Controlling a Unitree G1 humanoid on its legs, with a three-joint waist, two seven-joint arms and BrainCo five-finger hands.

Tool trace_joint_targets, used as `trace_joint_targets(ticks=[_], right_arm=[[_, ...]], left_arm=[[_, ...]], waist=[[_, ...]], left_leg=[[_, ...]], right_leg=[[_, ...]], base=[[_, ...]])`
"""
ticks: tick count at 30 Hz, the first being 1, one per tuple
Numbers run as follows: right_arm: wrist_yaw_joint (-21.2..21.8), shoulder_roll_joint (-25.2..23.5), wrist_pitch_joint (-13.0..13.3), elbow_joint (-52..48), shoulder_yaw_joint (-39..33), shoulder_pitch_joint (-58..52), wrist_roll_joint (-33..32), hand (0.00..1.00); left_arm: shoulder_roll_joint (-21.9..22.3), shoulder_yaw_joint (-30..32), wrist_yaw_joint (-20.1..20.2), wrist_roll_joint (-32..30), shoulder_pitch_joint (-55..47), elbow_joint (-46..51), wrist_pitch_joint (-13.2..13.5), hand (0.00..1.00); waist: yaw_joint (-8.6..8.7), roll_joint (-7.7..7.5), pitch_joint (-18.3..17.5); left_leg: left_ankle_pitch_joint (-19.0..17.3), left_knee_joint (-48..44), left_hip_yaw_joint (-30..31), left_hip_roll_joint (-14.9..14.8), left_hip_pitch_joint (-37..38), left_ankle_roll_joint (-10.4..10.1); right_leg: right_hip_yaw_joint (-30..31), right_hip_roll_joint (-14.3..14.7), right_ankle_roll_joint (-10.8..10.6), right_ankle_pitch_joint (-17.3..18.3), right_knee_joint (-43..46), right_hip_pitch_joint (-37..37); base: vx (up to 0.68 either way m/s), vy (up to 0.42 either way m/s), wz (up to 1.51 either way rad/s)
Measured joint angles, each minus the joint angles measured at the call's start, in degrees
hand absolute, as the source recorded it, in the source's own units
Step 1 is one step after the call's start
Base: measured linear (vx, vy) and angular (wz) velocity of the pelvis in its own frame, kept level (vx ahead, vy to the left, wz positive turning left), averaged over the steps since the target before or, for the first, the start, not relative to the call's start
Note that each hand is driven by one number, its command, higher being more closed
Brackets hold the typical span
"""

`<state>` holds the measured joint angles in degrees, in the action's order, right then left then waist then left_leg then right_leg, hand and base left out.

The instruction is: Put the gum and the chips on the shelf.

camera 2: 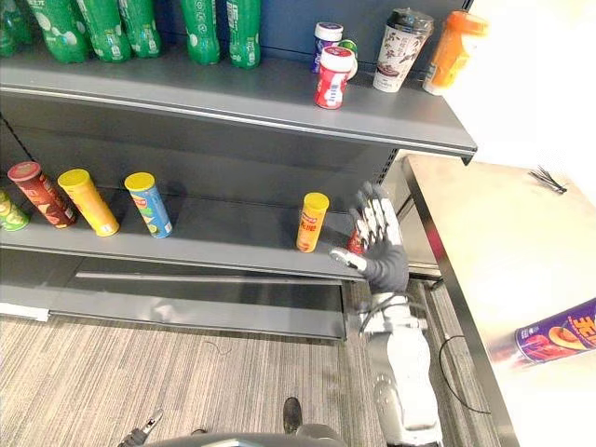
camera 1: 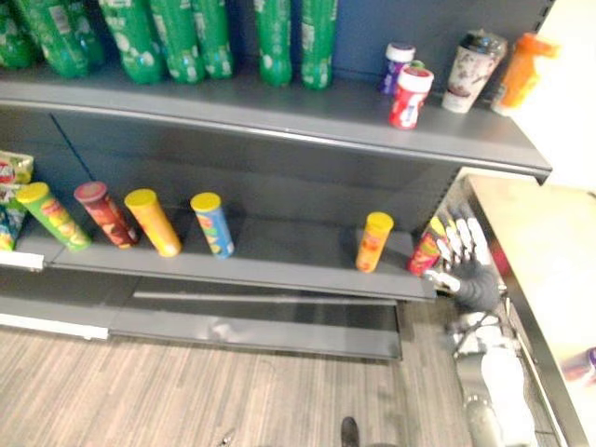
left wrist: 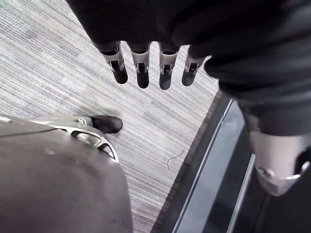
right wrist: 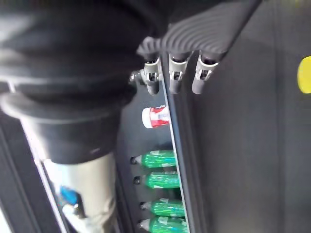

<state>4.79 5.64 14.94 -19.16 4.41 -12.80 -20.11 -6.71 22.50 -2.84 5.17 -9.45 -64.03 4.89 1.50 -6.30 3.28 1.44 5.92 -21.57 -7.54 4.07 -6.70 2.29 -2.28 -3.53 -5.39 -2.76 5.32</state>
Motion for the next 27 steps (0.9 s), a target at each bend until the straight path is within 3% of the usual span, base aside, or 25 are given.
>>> trace_joint_targets(ticks=[3,4,6,9,11,15,27], right_arm=[[1.13,-0.80,0.48,10.80,2.73,-3.60,-0.03,0.00],[2.87,-2.14,-3.48,35.18,2.35,-4.79,3.49,0.00],[2.61,-2.15,-5.20,38.94,1.54,-5.56,4.49,0.00],[3.00,-2.21,-3.95,45.30,-0.87,-4.90,4.57,0.00],[0.67,-2.08,-5.16,62.37,-6.99,0.46,7.90,0.00],[-1.21,-1.49,-6.24,72.94,-12.88,1.42,8.77,0.00],[-3.33,-2.42,-8.43,82.96,-23.06,1.88,8.66,0.00]], left_arm=[[0.25,0.47,-0.73,0.01,0.27,-1.22,0.09,0.00],[0.95,0.40,-1.01,0.03,0.66,-1.85,0.12,0.00],[1.61,0.37,-1.06,0.05,0.73,-1.97,0.16,0.00],[2.05,0.32,-1.09,0.05,0.90,-1.93,0.29,0.00],[2.09,0.16,-1.12,0.07,0.97,-1.92,1.08,0.00],[2.78,-0.05,-0.96,0.09,0.78,-2.00,1.20,0.00],[3.75,-0.01,-0.10,0.38,0.89,-2.01,1.35,0.00]], waist=[[-0.03,0.29,-0.29],[-0.21,1.41,-0.37],[-0.13,2.39,-0.46],[-0.17,3.48,-0.47],[-0.48,3.80,-0.48],[-0.75,4.94,-0.08],[-1.60,5.58,0.22]], left_leg=[[-0.16,-0.01,-0.28,-0.03,0.13,0.26],[-0.59,-0.01,-1.08,0.01,0.04,0.70],[-0.81,-0.01,-1.32,0.03,0.03,0.73],[-1.02,-0.01,-1.33,-0.02,0.06,0.70],[-0.98,-0.01,-1.19,0.01,0.17,0.48],[-1.29,-0.02,-1.20,0.13,0.34,0.32],[-1.88,0.00,-1.25,0.51,2.11,0.40]], right_leg=[[0.00,0.08,-0.01,0.02,-0.19,-0.50],[0.39,0.02,0.00,0.02,-0.33,-0.47],[0.68,0.04,0.00,0.02,-0.60,-0.51],[0.65,0.13,0.00,0.02,-1.05,-0.72],[0.44,0.07,0.00,0.05,-1.18,-0.74],[0.37,-0.11,-0.38,-0.10,-1.16,-0.90],[0.05,-0.54,-0.37,1.00,-1.09,-2.72]], base=[[0.02,0.005,-0.02],[0.04,0.017,-0.10],[0.04,0.014,-0.10],[0.04,0.001,-0.01],[0.06,-0.001,0.05],[0.04,0.009,0.00],[0.01,0.002,0.01]])
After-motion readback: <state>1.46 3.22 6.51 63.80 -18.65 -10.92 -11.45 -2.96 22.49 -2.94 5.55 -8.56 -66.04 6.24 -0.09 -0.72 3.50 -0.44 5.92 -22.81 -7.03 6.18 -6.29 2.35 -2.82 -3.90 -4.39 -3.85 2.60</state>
